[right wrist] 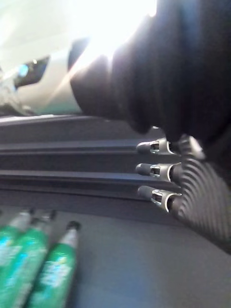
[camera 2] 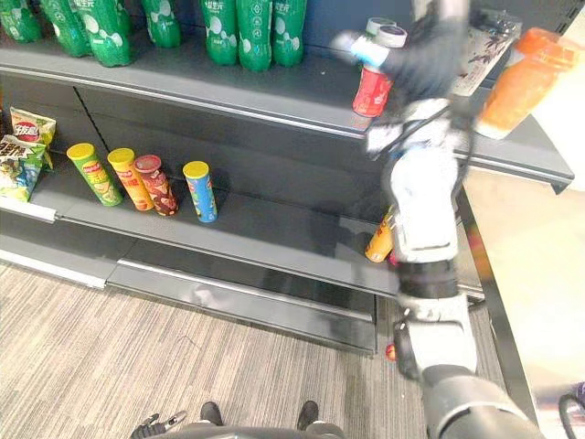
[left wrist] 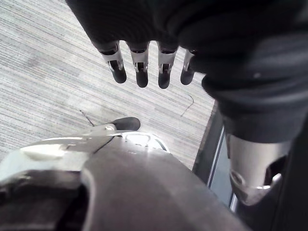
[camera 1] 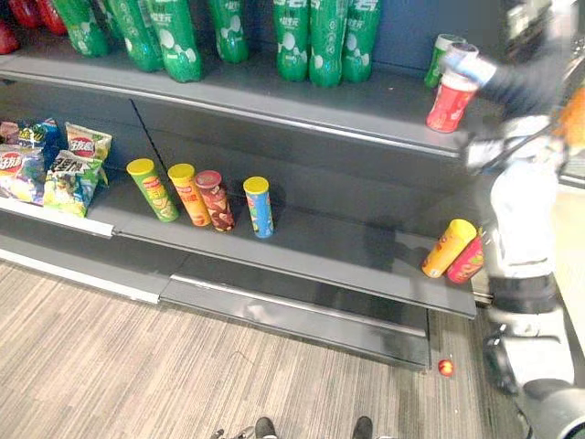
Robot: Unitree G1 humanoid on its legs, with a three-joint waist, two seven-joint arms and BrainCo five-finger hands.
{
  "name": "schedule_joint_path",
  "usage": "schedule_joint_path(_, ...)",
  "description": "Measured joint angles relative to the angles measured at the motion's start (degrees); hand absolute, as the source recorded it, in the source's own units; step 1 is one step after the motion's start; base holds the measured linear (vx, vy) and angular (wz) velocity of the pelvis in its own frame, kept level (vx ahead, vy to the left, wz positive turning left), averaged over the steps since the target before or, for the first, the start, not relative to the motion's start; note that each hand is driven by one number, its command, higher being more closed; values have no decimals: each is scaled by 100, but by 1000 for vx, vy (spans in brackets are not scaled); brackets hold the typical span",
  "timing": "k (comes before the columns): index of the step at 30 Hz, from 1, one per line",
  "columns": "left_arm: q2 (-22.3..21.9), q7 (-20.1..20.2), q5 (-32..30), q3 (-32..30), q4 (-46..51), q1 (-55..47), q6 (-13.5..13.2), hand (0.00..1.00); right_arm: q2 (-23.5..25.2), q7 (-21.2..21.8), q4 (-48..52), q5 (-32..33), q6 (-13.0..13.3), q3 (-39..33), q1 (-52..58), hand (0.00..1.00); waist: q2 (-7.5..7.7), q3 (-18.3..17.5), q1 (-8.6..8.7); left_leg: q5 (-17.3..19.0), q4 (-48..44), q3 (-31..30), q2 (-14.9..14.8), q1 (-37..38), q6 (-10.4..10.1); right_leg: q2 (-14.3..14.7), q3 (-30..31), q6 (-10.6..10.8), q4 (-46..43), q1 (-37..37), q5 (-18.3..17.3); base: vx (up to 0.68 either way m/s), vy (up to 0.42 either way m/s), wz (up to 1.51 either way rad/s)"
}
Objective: Put the gum and the chips on the shelf.
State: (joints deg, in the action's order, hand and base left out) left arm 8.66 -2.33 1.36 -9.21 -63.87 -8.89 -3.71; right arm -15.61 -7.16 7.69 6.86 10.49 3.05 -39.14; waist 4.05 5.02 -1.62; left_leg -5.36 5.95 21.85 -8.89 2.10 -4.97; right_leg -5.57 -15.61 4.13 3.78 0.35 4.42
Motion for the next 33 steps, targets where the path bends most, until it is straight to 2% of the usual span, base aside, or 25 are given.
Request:
schedule_joint_path(5,0,-56,-1,-10,0,-44,-2,0,517,457,315,332,32,1097,781,0,56,-37,-9,28,0,5,-4,1,-38,-8,11,8,-57,-24,-38,2,0,-1)
schedule_joint_path(10,5,-157,-4,-16,-7,-60,-14,0,555,797,318,504,187,1973,1457,0,108,-72,-13,25,0,-7,0,-8,-40,-22,12,-38,-107,-56,-73,0,0,0)
schedule_joint_path(16,18,-180,-26,-17,-126,-49,-103,0,521,1314,186,952,147,2484,2577,0,141,-98,9,10,0,-10,14,-101,-48,-45,27,-43,-192,-189,-78,0,0,0)
schedule_joint_path(20,22,-168,-42,-27,-210,-27,-116,0,500,1648,-517,940,37,2629,3355,0,96,-94,16,41,0,-7,32,-61,-16,-49,21,-45,-142,-113,-82,38,-2,2)
schedule_joint_path(25,-5,-141,-240,-84,-217,-20,-117,0,495,1847,-1409,568,-49,2387,4260,0,45,-107,17,74,0,30,48,-67,4,-56,45,-44,-94,-104,-81,20,0,-1)
schedule_joint_path(28,-78,-126,-276,-153,-217,-28,-119,0,519,1830,-2279,97,-65,1734,4592,0,-64,-128,17,115,0,101,62,-23,-3,-63,115,-42,-86,-102,-80,21,1,-11)
schedule_joint_path(33,-204,-101,-432,-211,-218,-26,-125,0,571,1463,-3727,-532,-64,552,4801,0,-242,-132,84,153,0,114,87,24,-24,-82,138,1,-79,-44,-113,46,2,-2)
